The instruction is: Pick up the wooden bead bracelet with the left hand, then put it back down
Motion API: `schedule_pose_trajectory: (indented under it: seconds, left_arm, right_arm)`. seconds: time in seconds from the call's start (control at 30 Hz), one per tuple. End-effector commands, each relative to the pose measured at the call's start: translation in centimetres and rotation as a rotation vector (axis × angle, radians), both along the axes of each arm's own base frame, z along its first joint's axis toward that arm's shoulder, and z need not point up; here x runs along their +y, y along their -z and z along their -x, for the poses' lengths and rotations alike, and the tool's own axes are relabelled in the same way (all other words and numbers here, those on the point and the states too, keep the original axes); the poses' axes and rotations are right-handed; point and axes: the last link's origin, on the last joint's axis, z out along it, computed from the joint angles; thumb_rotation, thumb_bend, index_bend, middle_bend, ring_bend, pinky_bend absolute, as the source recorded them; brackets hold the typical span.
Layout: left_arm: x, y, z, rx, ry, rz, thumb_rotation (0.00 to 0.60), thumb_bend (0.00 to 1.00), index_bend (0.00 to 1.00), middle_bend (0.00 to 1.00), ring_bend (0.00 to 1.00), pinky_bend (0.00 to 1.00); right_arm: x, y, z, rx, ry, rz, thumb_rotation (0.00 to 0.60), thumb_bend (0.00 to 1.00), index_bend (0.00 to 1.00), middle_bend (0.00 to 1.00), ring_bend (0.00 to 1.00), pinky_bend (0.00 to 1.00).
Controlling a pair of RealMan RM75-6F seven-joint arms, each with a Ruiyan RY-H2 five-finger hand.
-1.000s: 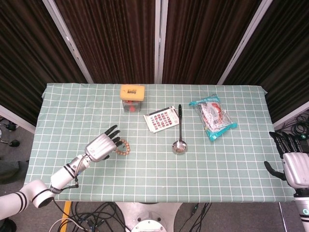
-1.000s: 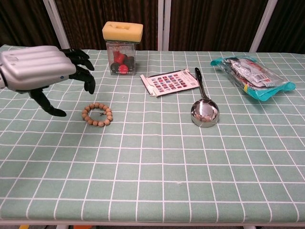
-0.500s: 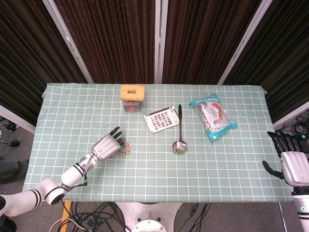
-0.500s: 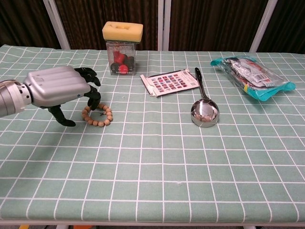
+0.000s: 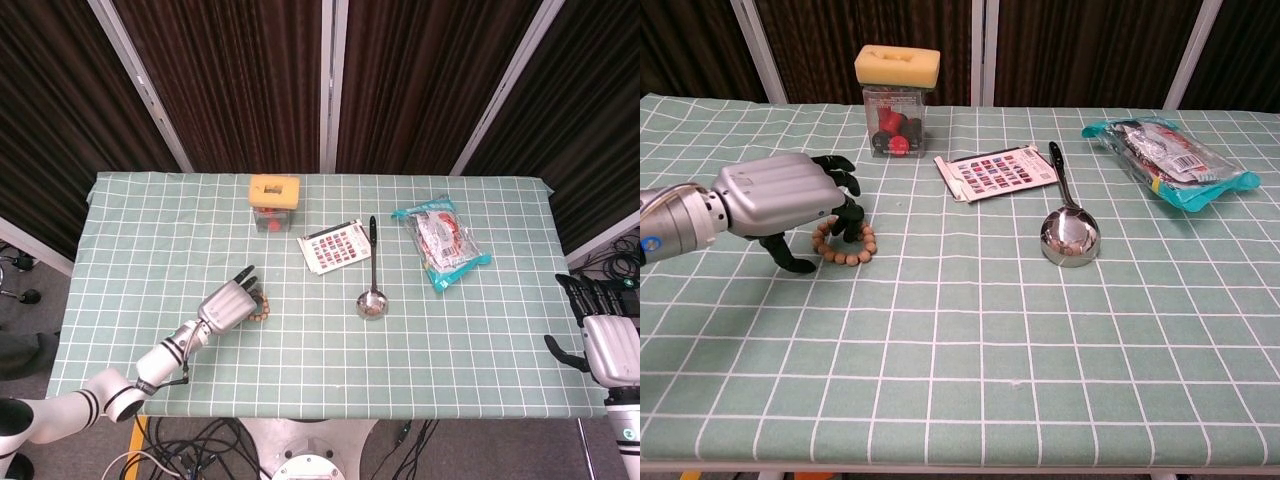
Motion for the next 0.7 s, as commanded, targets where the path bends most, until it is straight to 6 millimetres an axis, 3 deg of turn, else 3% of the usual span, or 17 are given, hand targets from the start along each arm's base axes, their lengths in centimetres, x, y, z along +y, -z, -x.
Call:
schedule_pose_trajectory:
  seconds: [0.03, 0.43, 0.7]
  left_arm:
    - [0.0, 0.2, 0.0, -0.001, -0.004, 0.004, 0.6, 0.2, 0.46, 0.46, 0.18, 0.09]
    - [-0.5, 0.7, 0.5, -0.022, -0.027, 0.025, 0.6, 0.28, 0.5, 0.52, 0.21, 0.1]
    - [-1.0, -1.2, 0.3, -0.365, -0.186, 0.058, 0.6, 0.38, 0.56, 0.61, 0.29, 0.13]
  right_arm:
    - [0.0, 0.0, 0.0, 0.0, 0.002, 0.0, 0.6, 0.19, 0.0, 0.09, 0.0, 0.0]
    - [0.2, 0.1, 0.1, -0.006, 0.007, -0.002, 0.6, 0.19, 0.0, 0.09, 0.0, 0.0]
    - [0.4, -0.1, 0.0, -0.013, 0.001, 0.007, 0.6, 0.19, 0.0, 0.09, 0.0, 0.0]
